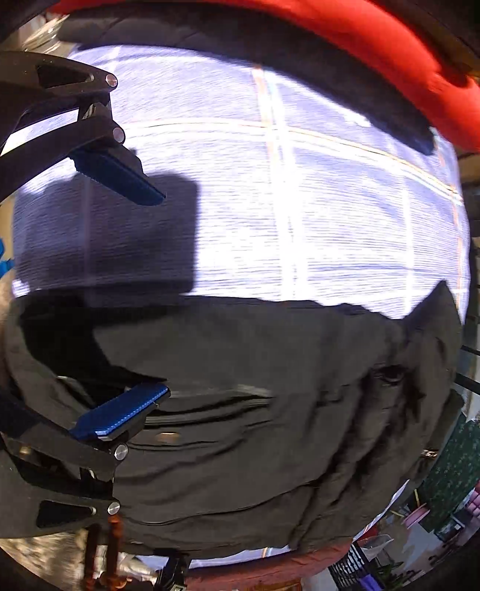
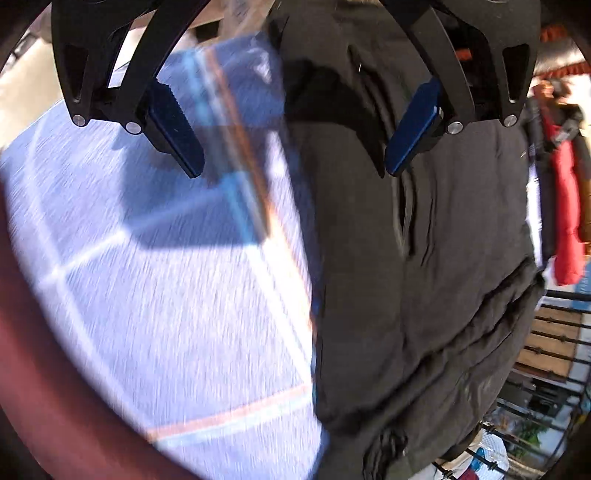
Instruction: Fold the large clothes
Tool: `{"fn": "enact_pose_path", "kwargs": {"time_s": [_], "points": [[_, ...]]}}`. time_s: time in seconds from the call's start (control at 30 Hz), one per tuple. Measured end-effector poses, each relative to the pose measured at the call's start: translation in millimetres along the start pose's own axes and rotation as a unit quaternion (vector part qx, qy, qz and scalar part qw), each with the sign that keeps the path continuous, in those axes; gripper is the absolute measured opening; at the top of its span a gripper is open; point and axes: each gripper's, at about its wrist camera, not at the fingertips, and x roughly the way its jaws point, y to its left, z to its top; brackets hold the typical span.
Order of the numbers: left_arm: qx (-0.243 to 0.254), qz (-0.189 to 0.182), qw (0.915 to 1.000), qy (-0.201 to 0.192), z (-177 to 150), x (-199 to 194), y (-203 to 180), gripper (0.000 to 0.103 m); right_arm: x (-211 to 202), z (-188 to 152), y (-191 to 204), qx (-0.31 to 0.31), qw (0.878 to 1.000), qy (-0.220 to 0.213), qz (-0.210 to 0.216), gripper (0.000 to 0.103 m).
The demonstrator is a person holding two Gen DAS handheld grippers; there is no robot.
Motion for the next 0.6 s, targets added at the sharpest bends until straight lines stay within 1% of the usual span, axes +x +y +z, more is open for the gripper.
{"fn": "enact_pose_path", "kwargs": {"time_s": [0.07,0.1,0.13,0.2,0.23,0.33,0.4,0.47,0.53,0.6], "points": [[0.001,-0.018,0.9998,0.013,-19.6,2.6,1.6,0.094,4.2,-22.6,1.5,-0.008,1.000,0.021,0.015,0.089],[0.003,-0.024,0.9995,0.019,-25.9,3.9,1.0,0.094,5.7,-28.6,1.9,-0.012,0.999,0.028,0.019,0.084],[0.006,-0.032,0.9992,0.025,-32.6,5.8,0.1,0.094,8.2,-35.5,2.0,-0.017,0.999,0.038,0.024,0.082],[0.007,-0.047,0.9981,0.039,-43.5,11.3,-2.4,0.094,13.8,-50.5,2.1,-0.023,0.998,0.055,0.022,0.077],[-0.001,-0.048,0.9982,0.038,-48.0,13.1,-2.0,0.094,15.4,-56.5,2.2,-0.024,0.998,0.061,0.019,0.075],[-0.033,-0.061,0.9969,0.036,-53.7,16.7,5.1,0.094,14.7,-72.3,1.0,-0.009,0.997,0.066,0.029,0.072],[-0.045,-0.069,0.9959,0.037,-56.9,16.8,7.9,0.094,15.8,-77.2,-5.7,0.003,0.997,0.067,0.037,0.071],[-0.030,-0.064,0.9967,0.040,-60.7,18.7,7.4,0.094,15.6,-82.9,-4.6,0.002,0.997,0.066,0.035,0.071],[-0.012,-0.059,0.9973,0.042,-63.7,19.7,7.0,0.094,11.3,-81.6,-11.3,0.000,0.997,0.066,0.036,0.071],[-0.006,-0.061,0.9973,0.040,-62.1,20.4,3.1,0.094,8.7,-82.4,-13.1,0.003,0.997,0.067,0.039,0.071]]}}
